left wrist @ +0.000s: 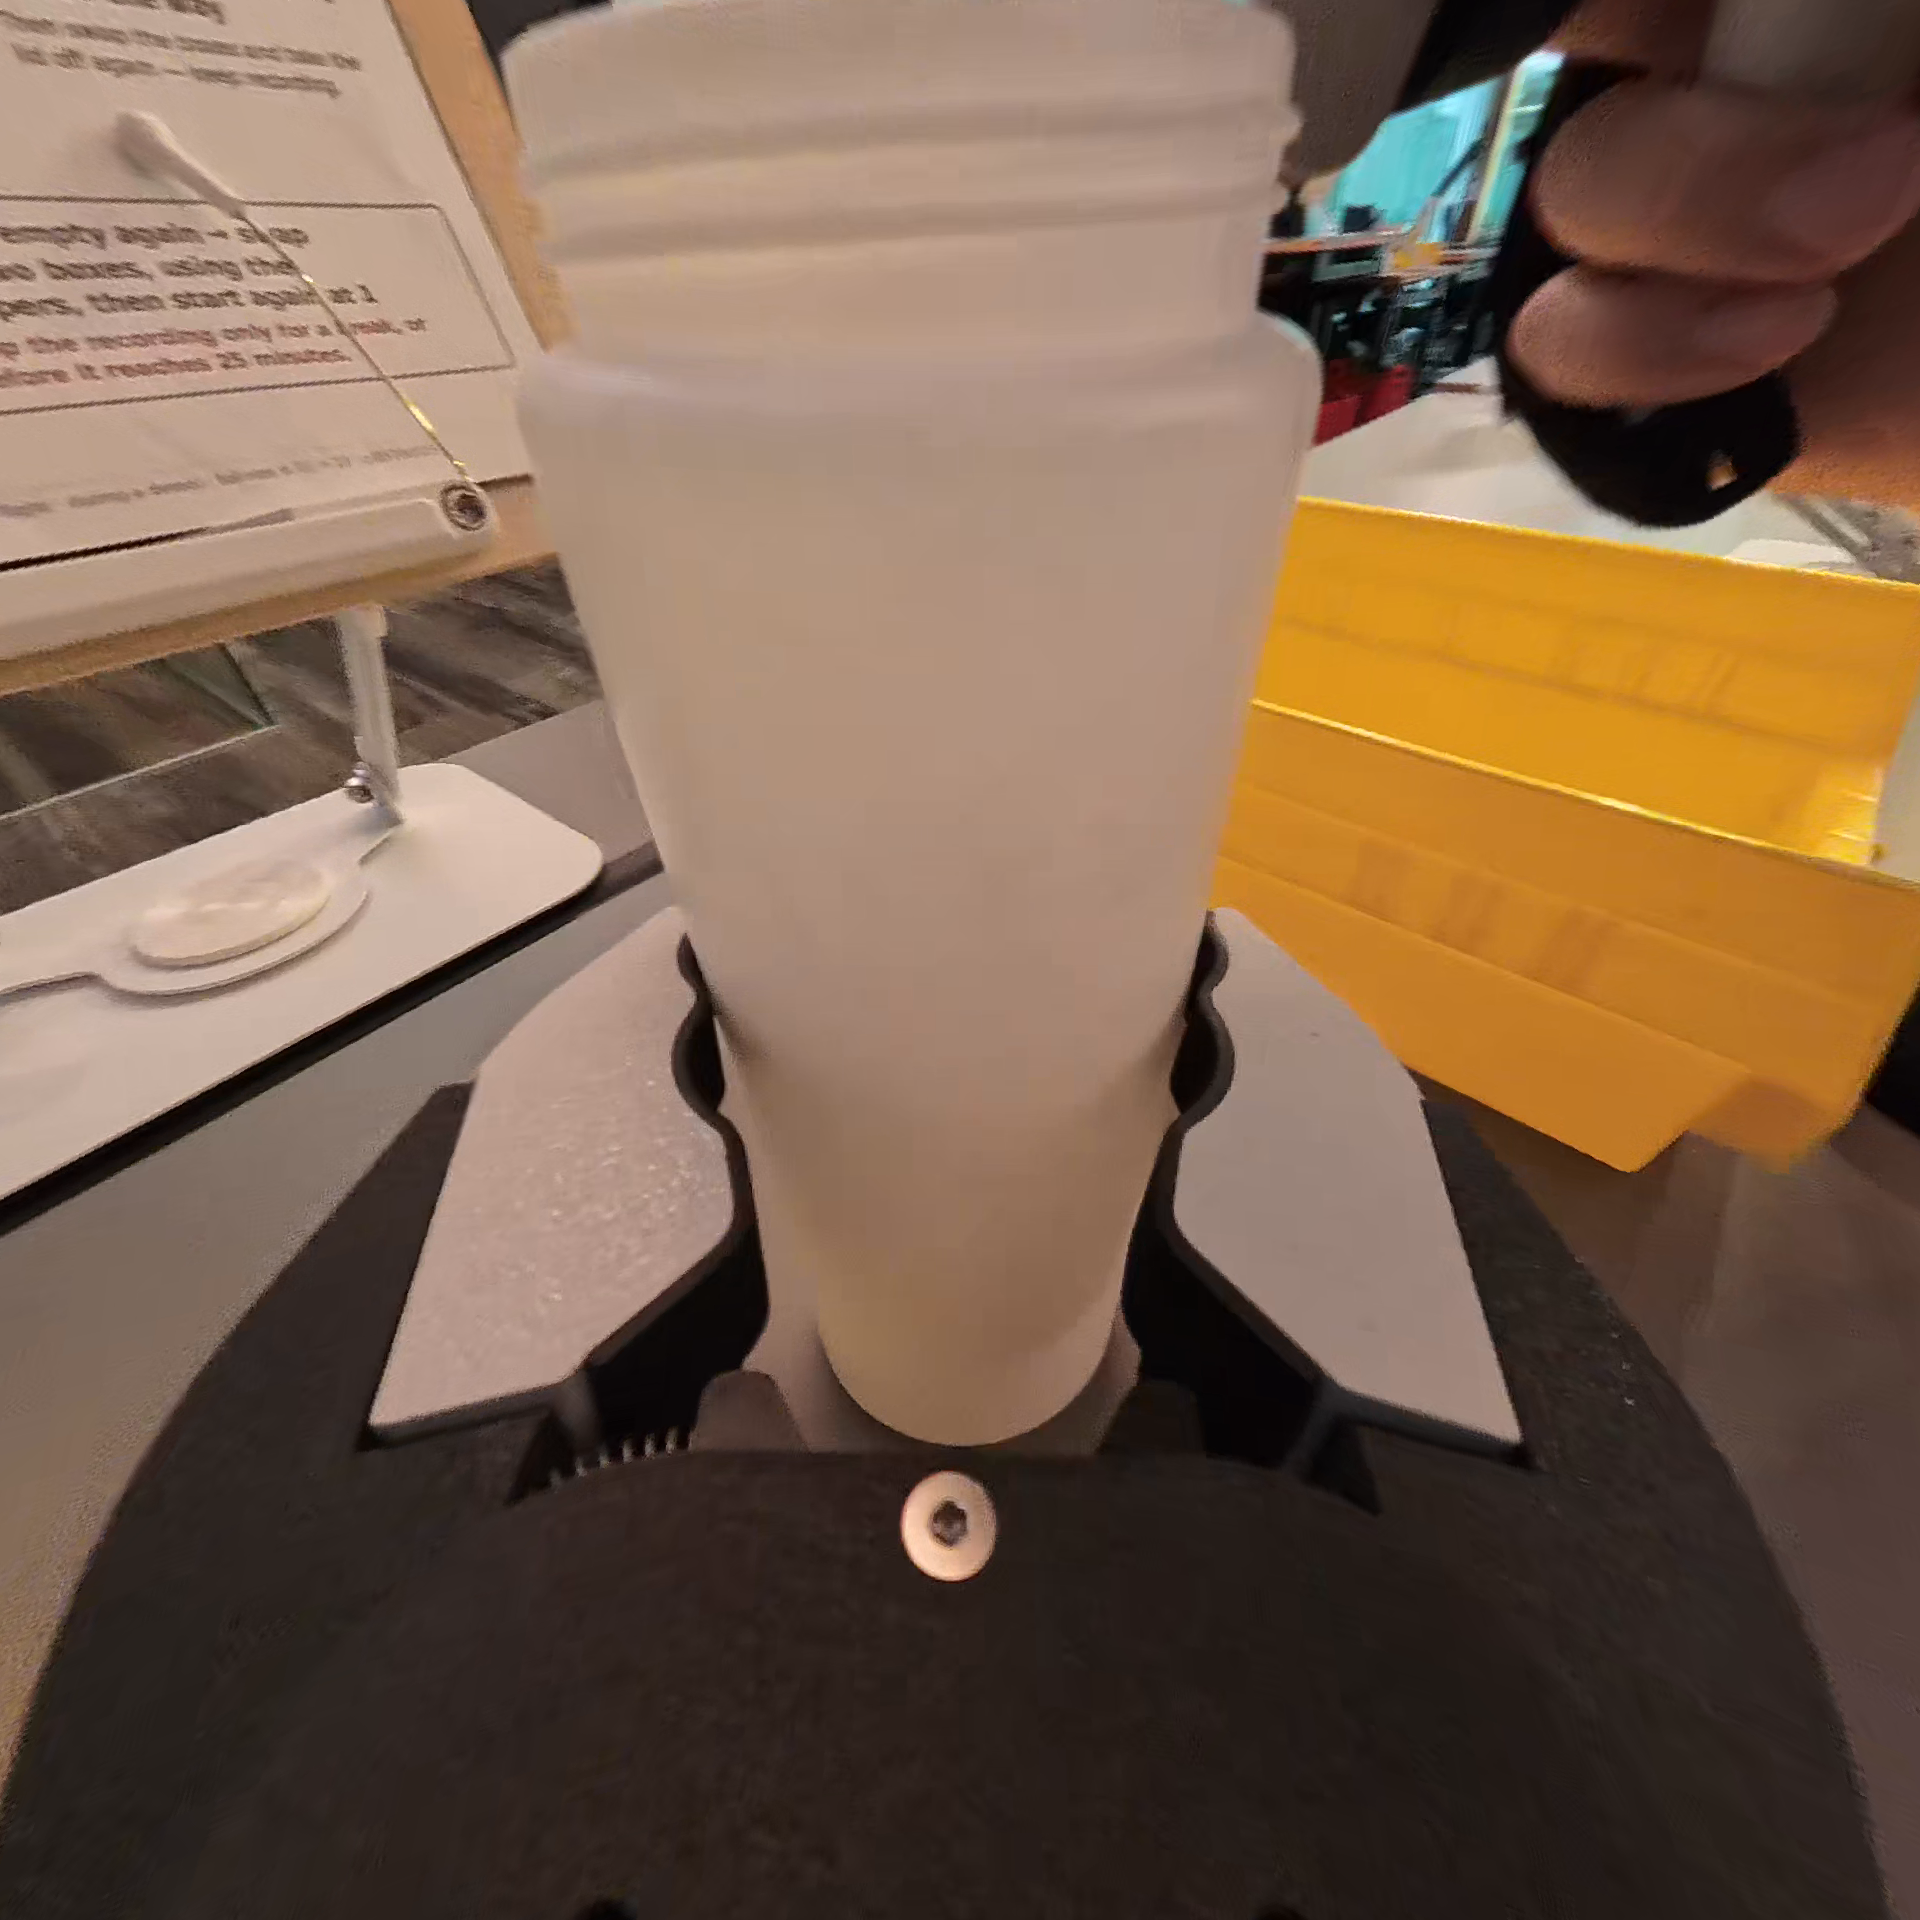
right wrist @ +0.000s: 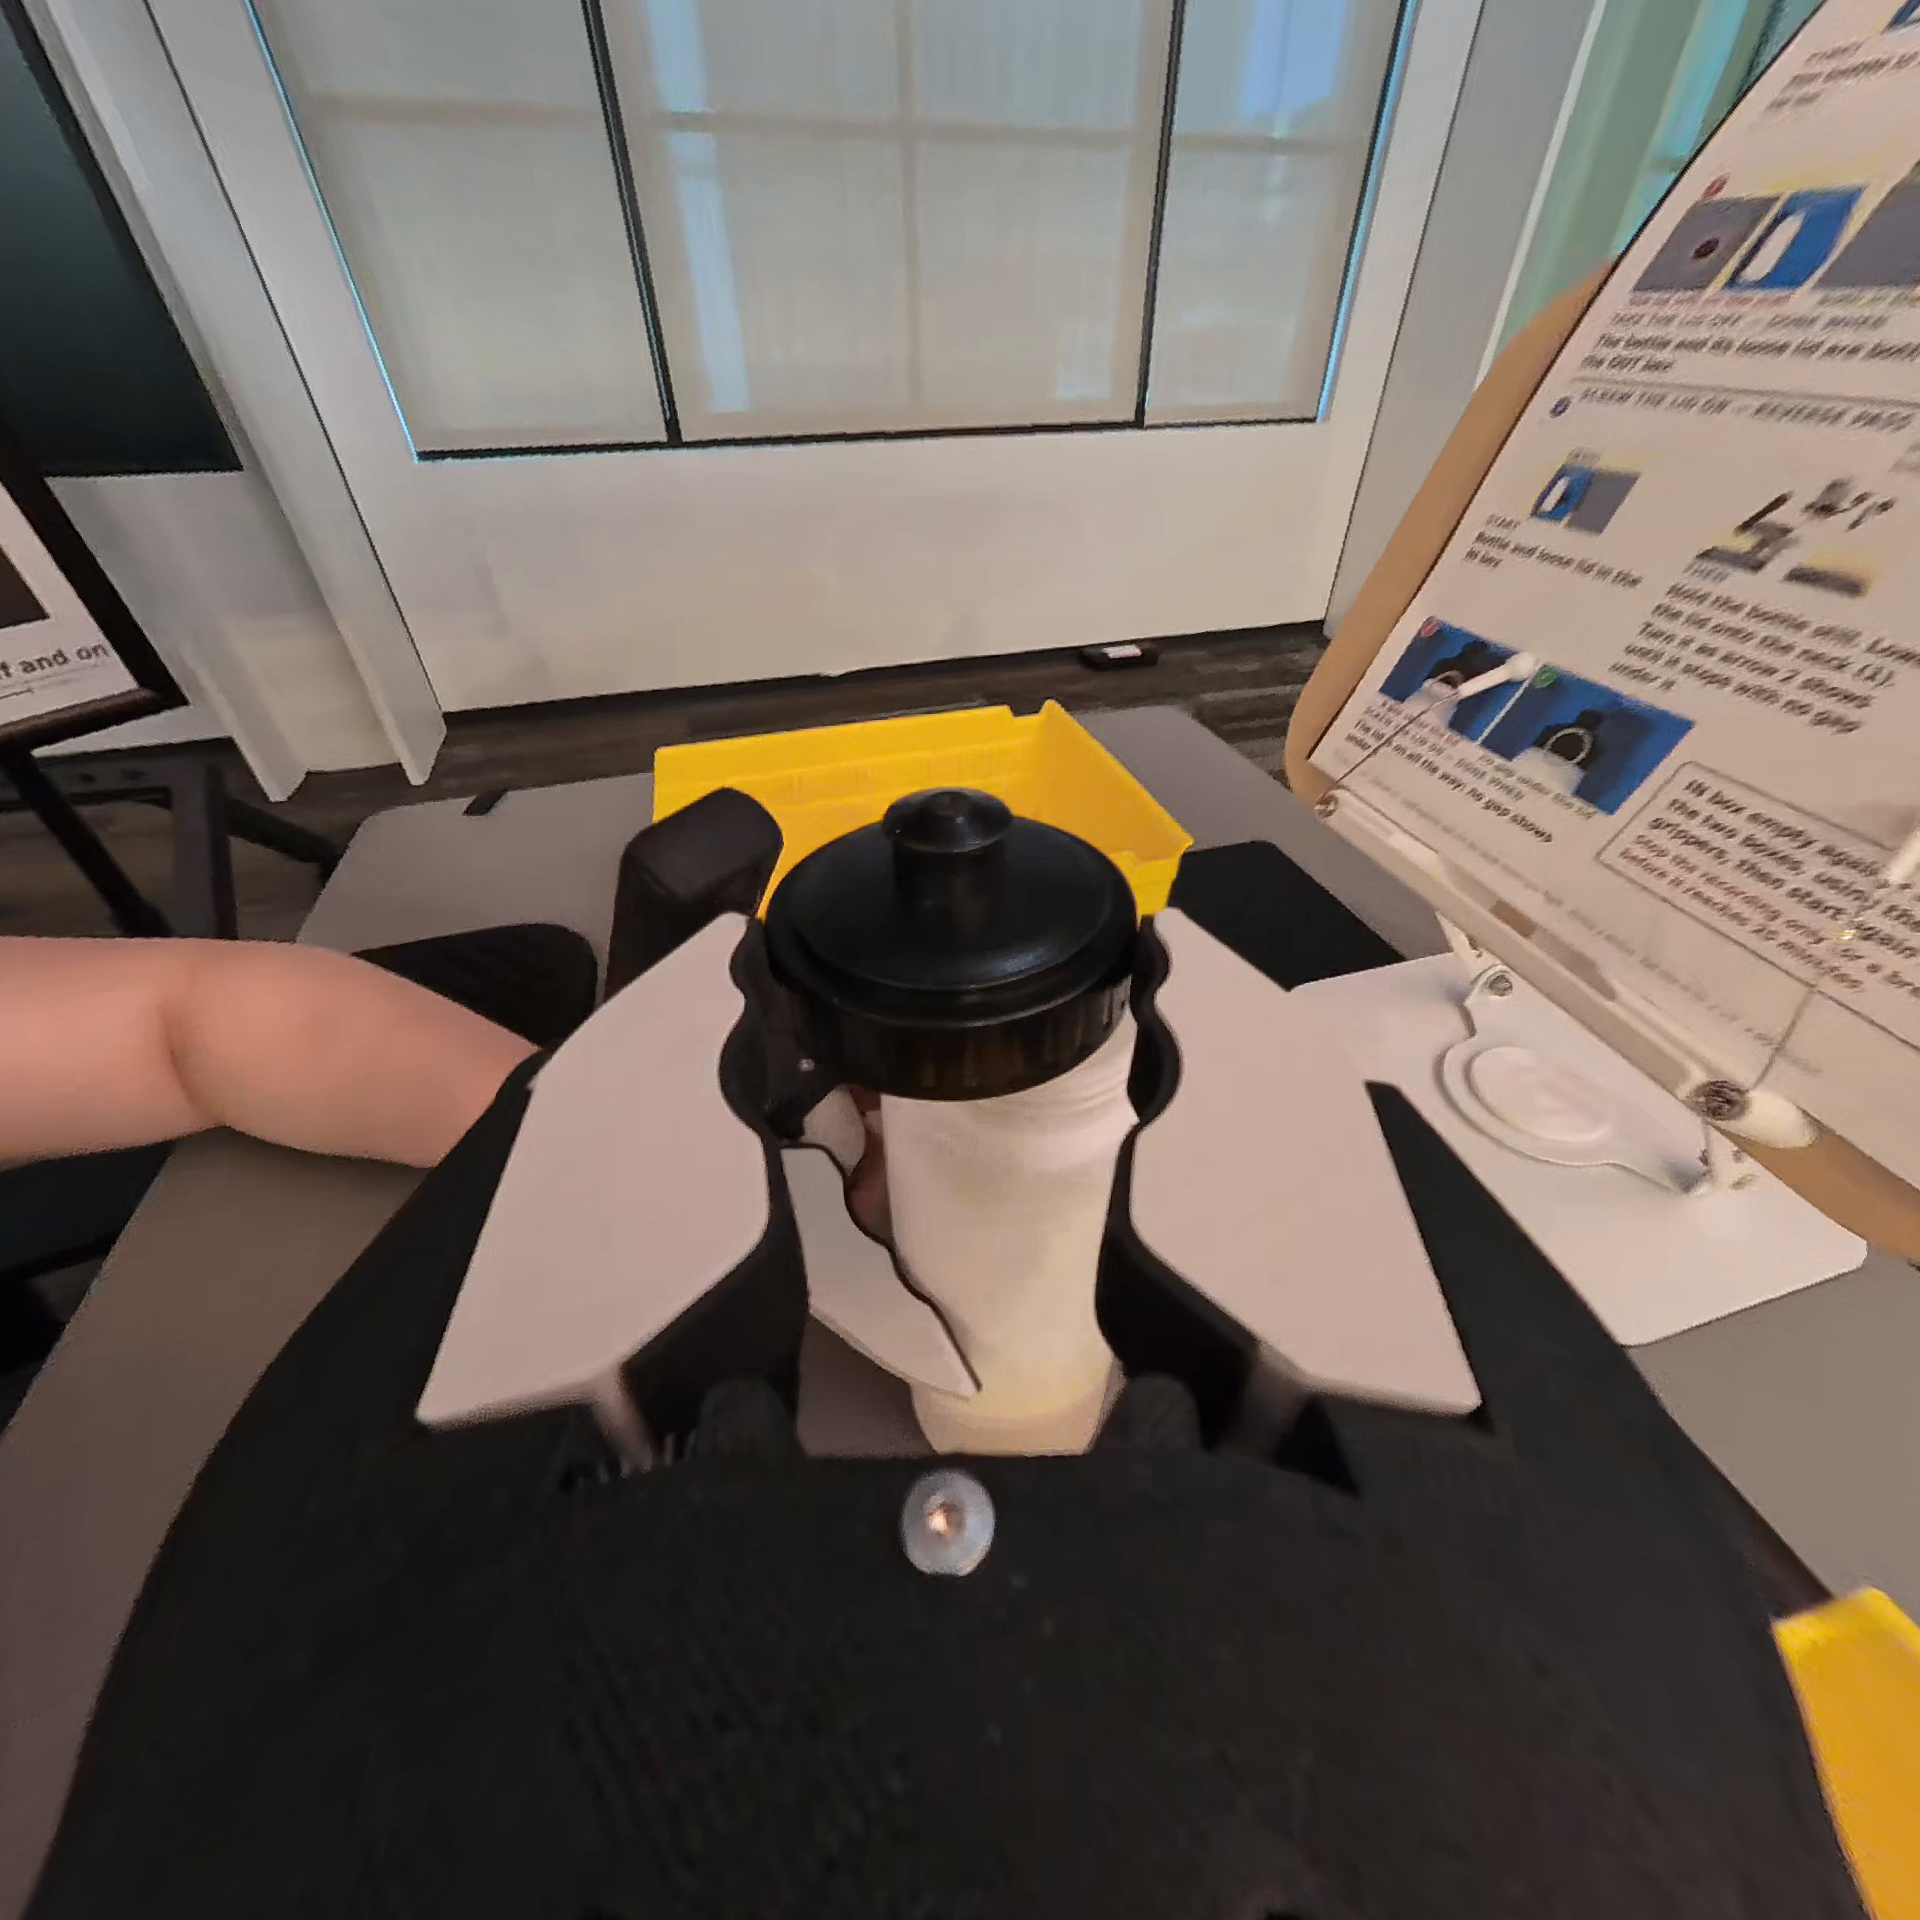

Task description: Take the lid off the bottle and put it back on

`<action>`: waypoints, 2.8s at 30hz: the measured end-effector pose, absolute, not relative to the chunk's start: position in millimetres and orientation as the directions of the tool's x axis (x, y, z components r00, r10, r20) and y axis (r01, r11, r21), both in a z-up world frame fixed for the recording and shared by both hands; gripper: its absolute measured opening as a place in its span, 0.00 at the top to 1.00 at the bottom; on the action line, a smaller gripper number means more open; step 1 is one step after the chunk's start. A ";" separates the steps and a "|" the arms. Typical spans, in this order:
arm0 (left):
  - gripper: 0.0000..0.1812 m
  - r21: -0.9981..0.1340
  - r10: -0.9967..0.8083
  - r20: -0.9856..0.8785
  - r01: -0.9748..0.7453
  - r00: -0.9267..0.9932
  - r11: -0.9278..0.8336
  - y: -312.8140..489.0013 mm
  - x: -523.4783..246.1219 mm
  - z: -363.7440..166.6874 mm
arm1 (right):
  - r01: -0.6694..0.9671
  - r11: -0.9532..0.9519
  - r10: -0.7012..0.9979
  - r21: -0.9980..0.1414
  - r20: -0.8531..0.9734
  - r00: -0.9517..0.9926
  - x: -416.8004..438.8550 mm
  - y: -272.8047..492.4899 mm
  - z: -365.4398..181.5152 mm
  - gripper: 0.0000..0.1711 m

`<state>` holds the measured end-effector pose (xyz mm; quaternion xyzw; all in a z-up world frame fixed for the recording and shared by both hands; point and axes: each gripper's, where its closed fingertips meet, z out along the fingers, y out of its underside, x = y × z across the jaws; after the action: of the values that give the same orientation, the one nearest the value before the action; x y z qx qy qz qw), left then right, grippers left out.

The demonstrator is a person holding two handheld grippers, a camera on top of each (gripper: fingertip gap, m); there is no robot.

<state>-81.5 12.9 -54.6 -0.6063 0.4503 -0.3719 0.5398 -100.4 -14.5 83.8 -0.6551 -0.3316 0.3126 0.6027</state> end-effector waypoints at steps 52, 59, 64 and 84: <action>0.53 -0.958 -0.996 0.087 -0.273 0.026 -0.091 -69.5 -85.7 -56.1 | 0.380 -0.094 0.819 -0.920 0.145 0.555 -108.3 -41.2 65.6 0.51; 0.53 -0.918 -0.958 0.287 -0.283 0.006 -0.277 -69.5 -88.5 -54.3 | 0.233 -0.313 0.772 -0.921 -0.104 0.628 -108.1 -31.6 56.7 0.54; 0.53 -0.904 -0.946 0.322 -0.291 0.020 -0.314 -65.1 -90.8 -54.7 | 0.062 -0.415 0.763 -0.908 -0.309 0.568 -110.2 -28.4 60.8 0.58; 0.53 -0.894 -0.942 0.333 -0.304 0.037 -0.328 -62.9 -91.6 -55.5 | 0.148 -0.357 0.743 -0.922 -0.185 0.643 -110.4 -13.7 44.9 0.58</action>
<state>-91.6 -62.9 -55.5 -0.6450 0.4830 -0.4980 0.3203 -110.4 -13.7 44.9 -0.7648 -0.2914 0.3062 0.4863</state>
